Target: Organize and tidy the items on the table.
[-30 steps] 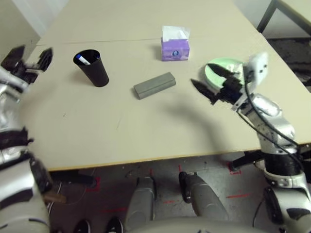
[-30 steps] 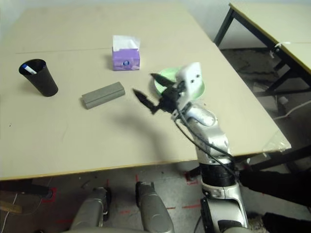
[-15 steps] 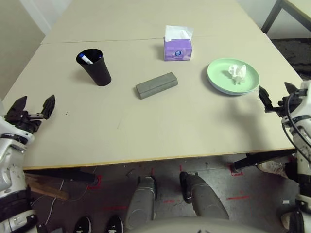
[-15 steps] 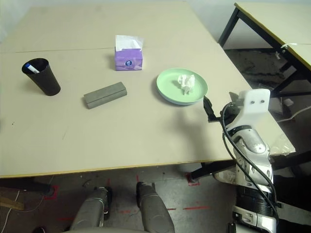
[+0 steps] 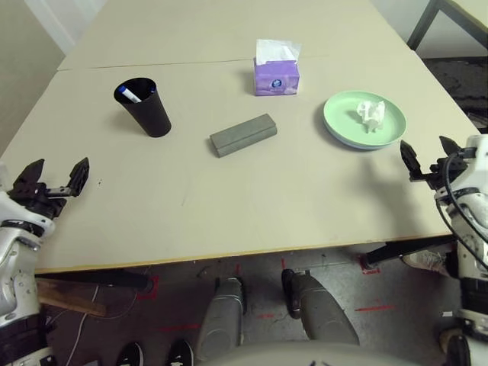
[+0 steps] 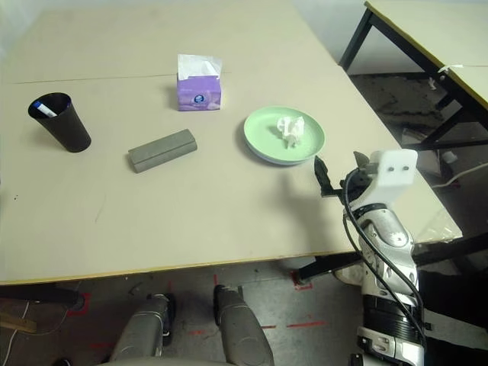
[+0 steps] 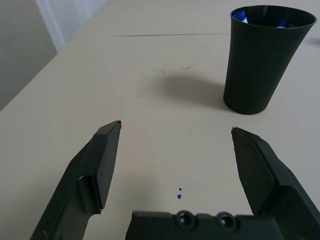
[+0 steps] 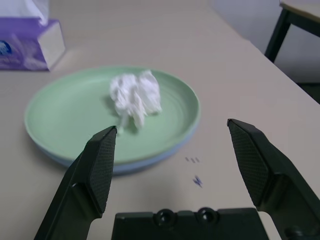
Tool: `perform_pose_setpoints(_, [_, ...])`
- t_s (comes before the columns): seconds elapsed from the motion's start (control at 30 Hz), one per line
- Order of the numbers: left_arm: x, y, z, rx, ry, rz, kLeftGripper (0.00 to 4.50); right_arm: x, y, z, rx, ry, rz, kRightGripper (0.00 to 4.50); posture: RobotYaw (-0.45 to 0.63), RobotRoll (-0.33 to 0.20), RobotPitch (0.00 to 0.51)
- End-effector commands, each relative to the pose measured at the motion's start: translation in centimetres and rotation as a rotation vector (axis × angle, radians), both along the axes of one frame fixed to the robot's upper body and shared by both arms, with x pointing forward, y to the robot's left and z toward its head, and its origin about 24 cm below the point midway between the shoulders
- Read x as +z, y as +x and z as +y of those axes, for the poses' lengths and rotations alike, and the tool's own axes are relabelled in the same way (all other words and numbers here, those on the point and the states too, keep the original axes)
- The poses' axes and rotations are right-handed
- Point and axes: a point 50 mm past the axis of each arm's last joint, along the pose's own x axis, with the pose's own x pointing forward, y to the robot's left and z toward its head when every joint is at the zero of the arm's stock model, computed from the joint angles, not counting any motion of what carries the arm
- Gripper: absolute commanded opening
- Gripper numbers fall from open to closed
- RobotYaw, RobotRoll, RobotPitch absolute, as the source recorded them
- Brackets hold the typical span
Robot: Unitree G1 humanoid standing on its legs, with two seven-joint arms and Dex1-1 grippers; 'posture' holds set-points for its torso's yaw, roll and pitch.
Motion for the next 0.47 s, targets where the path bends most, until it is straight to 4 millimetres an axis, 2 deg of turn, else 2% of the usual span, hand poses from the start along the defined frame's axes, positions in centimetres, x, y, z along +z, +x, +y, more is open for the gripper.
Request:
perform_pose_setpoints(0.03, [0.7,-0.4,0.3,0.014,0.019,0.006,4.48,0.6,0.2,1.0,0.022,0.002,-0.022,4.50,-0.04,0.000,0.234])
perform_pose_setpoints(0.17, [1.2,-0.7,0.7,0.018,0.026,0.003,4.48,1.2,0.3,2.3,0.039,0.002,-0.046,4.50,-0.02,0.000,0.240])
perform_pose_setpoints(0.23, [1.6,-1.0,0.0,0.022,0.030,-0.014,4.48,1.4,0.3,2.9,0.060,-0.010,-0.048,4.50,0.02,0.000,0.253])
perform_pose_setpoints(0.37, [1.6,-1.8,-0.3,0.024,0.033,-0.008,4.48,1.1,-0.1,3.8,0.069,-0.013,-0.045,4.50,0.00,0.000,0.249])
perform_pose_setpoints(0.47, [1.8,-1.3,-0.2,0.028,0.025,-0.020,4.48,1.0,-0.6,4.2,0.060,-0.001,-0.047,4.50,-0.01,0.000,0.247])
